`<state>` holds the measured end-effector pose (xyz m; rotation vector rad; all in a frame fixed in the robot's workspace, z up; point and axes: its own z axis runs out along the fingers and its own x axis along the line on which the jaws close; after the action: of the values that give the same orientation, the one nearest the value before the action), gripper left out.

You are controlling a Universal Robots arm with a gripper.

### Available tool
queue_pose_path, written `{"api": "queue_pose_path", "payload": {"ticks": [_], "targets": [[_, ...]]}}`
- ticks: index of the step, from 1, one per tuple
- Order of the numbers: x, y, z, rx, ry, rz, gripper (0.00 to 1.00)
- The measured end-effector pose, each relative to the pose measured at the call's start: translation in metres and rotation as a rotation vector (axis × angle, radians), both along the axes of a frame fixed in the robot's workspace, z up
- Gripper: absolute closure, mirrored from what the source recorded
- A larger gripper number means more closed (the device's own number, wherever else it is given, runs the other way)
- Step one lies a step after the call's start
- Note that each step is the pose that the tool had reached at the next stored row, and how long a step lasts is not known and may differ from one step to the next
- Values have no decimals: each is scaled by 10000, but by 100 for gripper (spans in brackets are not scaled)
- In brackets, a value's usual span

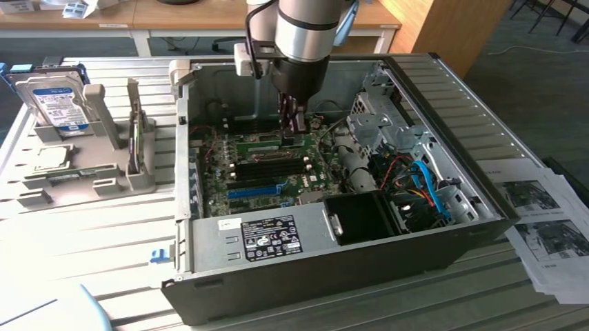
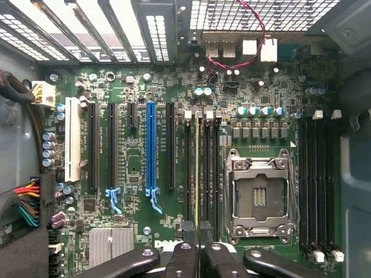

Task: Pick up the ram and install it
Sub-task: 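Insert the ram into the slot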

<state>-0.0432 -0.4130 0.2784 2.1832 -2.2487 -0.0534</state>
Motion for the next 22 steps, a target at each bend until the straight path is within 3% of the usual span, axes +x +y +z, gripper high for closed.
{"api": "queue_pose_path", "payload": {"ticks": [22], "targets": [[-14,0,-200,0,-38,-96,89]]}}
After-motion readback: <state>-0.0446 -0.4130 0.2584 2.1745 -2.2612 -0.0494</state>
